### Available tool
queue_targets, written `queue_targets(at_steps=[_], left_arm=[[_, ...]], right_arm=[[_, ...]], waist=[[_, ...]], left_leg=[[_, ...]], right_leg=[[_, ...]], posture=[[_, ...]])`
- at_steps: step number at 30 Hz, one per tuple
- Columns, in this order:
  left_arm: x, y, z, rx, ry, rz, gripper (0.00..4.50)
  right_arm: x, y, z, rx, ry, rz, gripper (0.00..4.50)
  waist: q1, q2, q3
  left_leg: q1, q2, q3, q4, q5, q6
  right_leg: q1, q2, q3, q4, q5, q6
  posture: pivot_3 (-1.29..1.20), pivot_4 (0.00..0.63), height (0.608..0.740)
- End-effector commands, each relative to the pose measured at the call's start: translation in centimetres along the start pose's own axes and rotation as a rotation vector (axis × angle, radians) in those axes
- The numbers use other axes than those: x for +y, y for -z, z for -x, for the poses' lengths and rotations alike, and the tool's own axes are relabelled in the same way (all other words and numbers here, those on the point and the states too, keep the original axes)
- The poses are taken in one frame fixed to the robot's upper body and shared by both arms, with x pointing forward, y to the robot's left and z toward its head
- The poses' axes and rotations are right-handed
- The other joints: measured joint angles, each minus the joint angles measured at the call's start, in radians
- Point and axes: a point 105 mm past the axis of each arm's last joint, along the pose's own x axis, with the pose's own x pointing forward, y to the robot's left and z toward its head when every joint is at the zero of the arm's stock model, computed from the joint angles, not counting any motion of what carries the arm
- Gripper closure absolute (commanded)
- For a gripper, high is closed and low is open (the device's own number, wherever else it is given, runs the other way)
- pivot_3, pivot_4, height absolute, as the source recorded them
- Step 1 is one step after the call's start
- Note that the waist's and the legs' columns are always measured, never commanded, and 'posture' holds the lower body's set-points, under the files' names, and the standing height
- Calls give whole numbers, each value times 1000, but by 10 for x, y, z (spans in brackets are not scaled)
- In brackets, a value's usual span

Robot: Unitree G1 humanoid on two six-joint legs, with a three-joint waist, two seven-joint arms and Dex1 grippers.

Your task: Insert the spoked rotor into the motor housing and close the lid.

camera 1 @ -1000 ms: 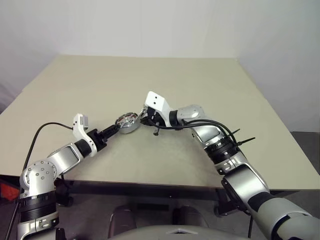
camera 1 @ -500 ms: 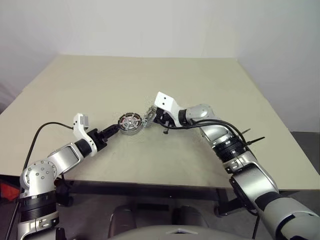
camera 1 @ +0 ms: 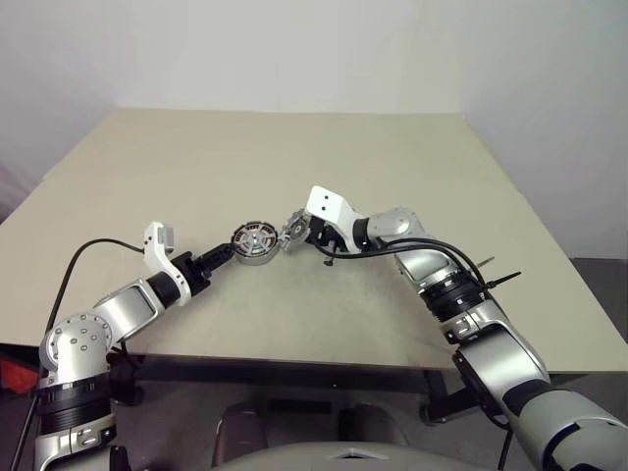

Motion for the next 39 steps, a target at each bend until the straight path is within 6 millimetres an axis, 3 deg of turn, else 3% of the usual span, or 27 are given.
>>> queue_targets(at_steps=[1,10,16,33,36,39], left_arm=[[-12,-1,-1,-4,44,-25,1942],[-12,6,0,5,40,-15,1942],[-12,5,0,0,39,-14,1942],[-15,7,-3,11,59,-10,1942],[-16,10,-5,19,65,-7,1942],[-17,13,-6,27,66,-4,1942]], right_arm=[[3,-29,-4,-85,-5,48,4419],[7,-41,-13,-112,-10,92,4419],[6,-38,-13,-103,-7,96,4419],[-21,25,13,92,114,137,4419],[-29,19,13,70,167,134,4419],[-34,0,15,20,196,158,4419]], waist=[[0,0,0],[0,0,0],[1,0,0],[2,0,0],[1,0,0],[0,0,0]], left_leg=[[0,0,0,0,0,0],[0,0,0,0,0,0],[0,0,0,0,0,0],[0,0,0,0,0,0],[0,0,0,0,0,0],[0,0,0,0,0,0]], right_leg=[[0,0,0,0,0,0],[0,0,0,0,0,0],[0,0,0,0,0,0],[0,0,0,0,0,0],[0,0,0,0,0,0],[0,0,0,0,0,0]], posture=[[0,0,740],[0,0,740],[0,0,740],[0,0,740],[0,0,740],[0,0,740]])
